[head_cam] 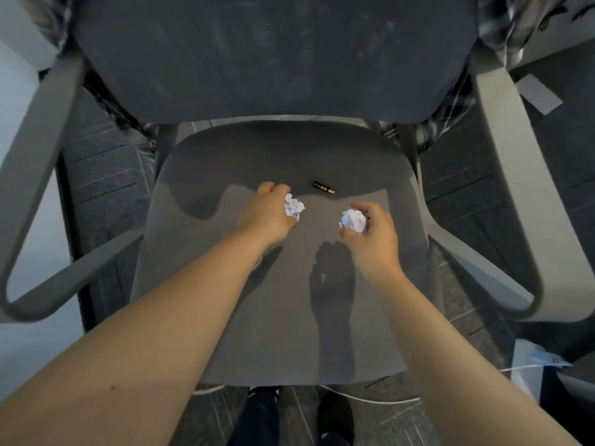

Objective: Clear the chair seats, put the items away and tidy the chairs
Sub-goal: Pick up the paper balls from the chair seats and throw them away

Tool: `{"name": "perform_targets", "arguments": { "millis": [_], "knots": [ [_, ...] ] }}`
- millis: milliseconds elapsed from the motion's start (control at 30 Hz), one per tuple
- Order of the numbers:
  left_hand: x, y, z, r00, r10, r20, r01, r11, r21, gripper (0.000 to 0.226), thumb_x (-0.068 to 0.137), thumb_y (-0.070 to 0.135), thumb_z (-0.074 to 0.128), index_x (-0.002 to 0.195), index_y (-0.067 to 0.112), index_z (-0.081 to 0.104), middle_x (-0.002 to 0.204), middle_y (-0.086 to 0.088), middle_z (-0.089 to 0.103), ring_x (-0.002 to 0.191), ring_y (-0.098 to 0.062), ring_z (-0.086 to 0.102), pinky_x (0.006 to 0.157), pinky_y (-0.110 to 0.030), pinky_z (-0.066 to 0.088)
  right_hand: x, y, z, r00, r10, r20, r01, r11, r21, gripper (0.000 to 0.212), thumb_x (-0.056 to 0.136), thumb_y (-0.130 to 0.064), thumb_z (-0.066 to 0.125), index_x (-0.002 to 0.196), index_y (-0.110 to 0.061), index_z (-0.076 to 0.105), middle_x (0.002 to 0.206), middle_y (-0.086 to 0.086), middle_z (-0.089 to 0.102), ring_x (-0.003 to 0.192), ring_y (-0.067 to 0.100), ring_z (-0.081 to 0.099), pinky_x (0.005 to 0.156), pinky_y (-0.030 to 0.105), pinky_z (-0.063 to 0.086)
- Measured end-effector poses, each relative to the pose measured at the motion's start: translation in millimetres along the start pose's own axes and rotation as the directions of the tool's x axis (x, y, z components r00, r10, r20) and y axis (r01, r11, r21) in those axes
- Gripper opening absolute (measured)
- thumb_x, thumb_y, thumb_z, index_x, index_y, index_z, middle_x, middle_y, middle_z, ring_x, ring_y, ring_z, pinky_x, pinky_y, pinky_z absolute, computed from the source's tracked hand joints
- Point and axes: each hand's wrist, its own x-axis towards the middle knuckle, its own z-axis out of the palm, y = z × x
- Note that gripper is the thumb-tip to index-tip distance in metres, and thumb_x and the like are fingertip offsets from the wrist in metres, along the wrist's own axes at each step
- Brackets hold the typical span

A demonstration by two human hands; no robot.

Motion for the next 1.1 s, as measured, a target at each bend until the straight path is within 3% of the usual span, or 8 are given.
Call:
{"name": "perform_targets", "arguments": {
  "millis": [167,333,533,633,767,833,933,1100],
  "knots": [
    [33,-8,27,0.997,0.006,0.076,-0.018,0.988,0.156,0.06,0.077,0.029,0.067,0.13,0.014,0.041,0.142,-0.012,0.029,0.127,-0.033,0.036,0.097,-0.042,0.041,15,19,21,0.997,0.062,-0.037,-0.061,0.998,0.026,0.041,0.081,0.0,0.057,0.12,-0.01,0.052,0.126,0.011,0.049,0.09,0.011,0.047,0.058,0.0,0.037],
    [42,-21,39,0.996,0.079,0.041,-0.086,0.974,0.21,0.031,0.081,0.005,0.054,0.112,0.004,0.051,0.129,-0.019,0.037,0.113,-0.037,0.045,0.086,-0.037,0.043,17,23,27,0.994,0.094,-0.057,-0.092,0.995,0.042,0.041,0.081,0.001,0.056,0.12,-0.01,0.052,0.125,0.011,0.048,0.085,0.01,0.045,0.058,-0.008,0.034],
    [30,-2,6,0.983,0.172,-0.064,-0.179,0.975,-0.133,0.037,0.073,-0.002,0.058,0.109,0.003,0.056,0.102,-0.007,0.044,0.107,-0.028,0.049,0.062,-0.015,0.023,7,-3,10,0.994,0.066,-0.091,-0.056,0.993,0.105,0.039,0.08,0.001,0.057,0.117,-0.01,0.053,0.118,0.008,0.049,0.09,0.013,0.048,0.059,0.008,0.037],
    [9,22,-19,0.964,0.228,-0.135,-0.254,0.939,-0.232,0.038,0.072,-0.001,0.06,0.108,0.006,0.058,0.099,-0.002,0.047,0.1,-0.021,0.048,0.061,-0.017,0.028,-3,-25,-8,0.991,0.01,-0.137,0.008,0.991,0.134,0.039,0.079,0.002,0.057,0.115,-0.01,0.053,0.109,-0.001,0.045,0.091,0.01,0.046,0.063,-0.005,0.034],
    [-27,59,-49,0.95,0.271,-0.157,-0.309,0.891,-0.334,0.037,0.071,0.007,0.066,0.106,0.013,0.059,0.102,-0.001,0.052,0.088,-0.015,0.049,0.064,0.003,0.031,-26,-57,-44,0.98,-0.056,-0.193,0.093,0.978,0.189,0.038,0.078,0.001,0.058,0.114,-0.012,0.054,0.111,0.003,0.049,0.083,0.005,0.048,0.066,-0.003,0.033],
    [-49,81,-61,0.936,0.317,-0.152,-0.351,0.857,-0.376,0.035,0.064,0.019,0.065,0.099,0.02,0.059,0.103,-0.002,0.056,0.086,-0.015,0.051,0.071,-0.005,0.035,-42,-71,-67,0.97,-0.084,-0.23,0.136,0.967,0.218,0.038,0.078,0.0,0.058,0.114,-0.012,0.054,0.109,0.002,0.049,0.08,-0.001,0.048,0.067,-0.002,0.034],
    [-90,117,-70,0.918,0.367,-0.151,-0.395,0.808,-0.438,0.027,0.058,0.023,0.061,0.079,0.036,0.052,0.099,-0.002,0.058,0.083,-0.016,0.053,0.075,-0.02,0.042,-73,-81,-108,0.945,-0.114,-0.307,0.19,0.955,0.229,0.037,0.078,-0.003,0.06,0.113,-0.012,0.055,0.109,0.006,0.054,0.088,0.011,0.052,0.073,0.01,0.039],
    [-167,173,-56,0.881,0.457,-0.121,-0.456,0.756,-0.47,0.03,0.057,0.024,0.063,0.076,0.043,0.05,0.1,-0.008,0.06,0.074,-0.01,0.054,0.076,-0.03,0.045,-146,-67,-187,0.911,-0.109,-0.397,0.218,0.946,0.241,0.033,0.078,0.001,0.058,0.107,-0.014,0.055,0.108,0.005,0.049,0.09,0.014,0.05,0.081,0.025,0.043]
  ]
}}
